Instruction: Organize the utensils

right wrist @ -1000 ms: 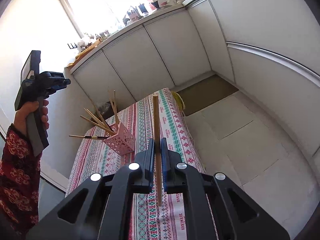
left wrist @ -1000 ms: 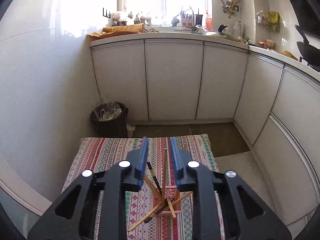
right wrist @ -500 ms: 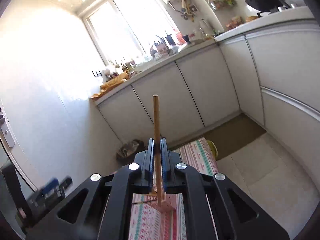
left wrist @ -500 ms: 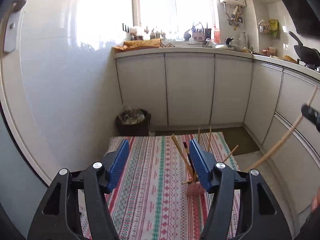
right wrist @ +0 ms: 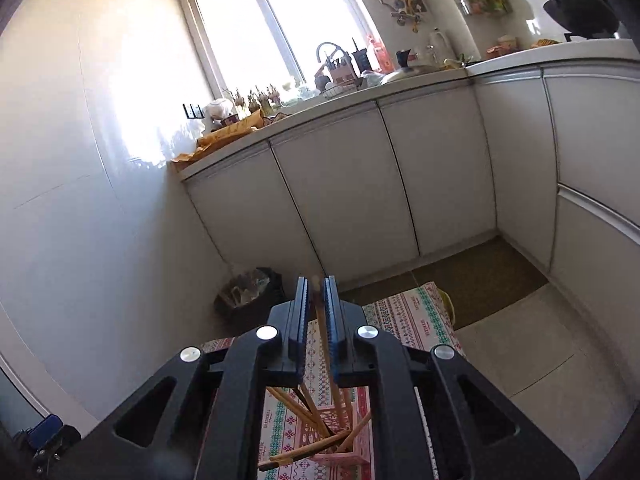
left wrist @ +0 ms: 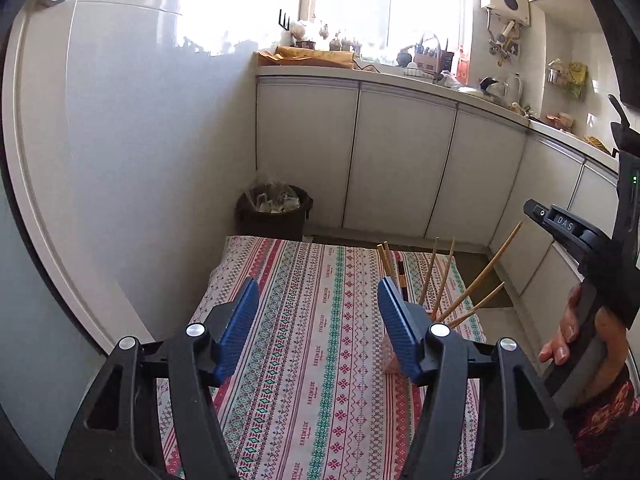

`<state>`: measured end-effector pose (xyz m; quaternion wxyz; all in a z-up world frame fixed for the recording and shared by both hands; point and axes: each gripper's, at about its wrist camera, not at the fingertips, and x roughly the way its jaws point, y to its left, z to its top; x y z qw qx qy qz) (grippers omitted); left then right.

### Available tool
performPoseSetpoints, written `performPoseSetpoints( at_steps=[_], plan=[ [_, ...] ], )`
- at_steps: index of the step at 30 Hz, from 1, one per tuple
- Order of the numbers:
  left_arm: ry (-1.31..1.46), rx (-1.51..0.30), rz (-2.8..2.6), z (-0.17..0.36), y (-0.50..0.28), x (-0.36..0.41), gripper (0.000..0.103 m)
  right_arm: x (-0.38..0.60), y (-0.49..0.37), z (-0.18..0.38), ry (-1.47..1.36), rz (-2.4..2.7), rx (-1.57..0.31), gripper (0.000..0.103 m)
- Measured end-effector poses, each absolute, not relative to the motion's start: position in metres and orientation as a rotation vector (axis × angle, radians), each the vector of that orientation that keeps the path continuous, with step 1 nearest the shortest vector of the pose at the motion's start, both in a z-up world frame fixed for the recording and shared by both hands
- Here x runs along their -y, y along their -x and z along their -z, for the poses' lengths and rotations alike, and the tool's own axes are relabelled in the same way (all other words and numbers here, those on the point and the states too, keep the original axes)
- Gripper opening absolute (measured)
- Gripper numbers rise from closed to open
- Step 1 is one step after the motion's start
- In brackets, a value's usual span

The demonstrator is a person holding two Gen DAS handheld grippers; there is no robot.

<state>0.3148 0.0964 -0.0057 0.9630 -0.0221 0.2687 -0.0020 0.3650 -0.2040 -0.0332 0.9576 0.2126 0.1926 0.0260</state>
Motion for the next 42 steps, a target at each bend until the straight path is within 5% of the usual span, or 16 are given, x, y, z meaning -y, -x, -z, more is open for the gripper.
performPoseSetpoints(
  at_steps=[3, 9, 14, 18, 21, 28, 34, 42],
  plan=[
    [0.054, -0.544, 0.008, 0.004, -0.312, -0.097, 0.059, 0.207, -0.353, 0.023, -0.425, -0.047, -0.373, 0.02],
    [0.044, -0.506, 0.038, -0.011, -0.291, -0.08, 0.064, 0.21, -0.304, 0.008, -0.357, -0.01, -0.375, 0.02],
    [0.035, -0.462, 0.023, -0.021, -0.258, -0.064, 0.096, 0.218, -0.257, 0.002, -0.334, 0.031, -0.391, 0.02],
    [-0.001, -0.436, 0.014, -0.032, -0.228, -0.05, 0.096, 0.225, -0.212, 0.005, -0.342, 0.062, -0.398, 0.046],
    [-0.043, -0.432, 0.012, -0.036, -0.205, -0.037, 0.096, 0.227, -0.179, 0.01, -0.35, 0.077, -0.415, 0.051],
    [-0.059, -0.43, -0.001, -0.025, -0.156, -0.024, 0.096, 0.239, -0.11, 0.023, -0.413, 0.153, -0.454, 0.083],
    [-0.056, -0.425, -0.014, -0.018, -0.118, -0.022, 0.096, 0.238, -0.063, 0.03, -0.4, 0.232, -0.456, 0.095],
    [-0.13, -0.379, -0.096, -0.016, -0.074, -0.017, 0.096, 0.228, -0.009, 0.035, -0.356, 0.372, -0.418, 0.096]
  ],
)
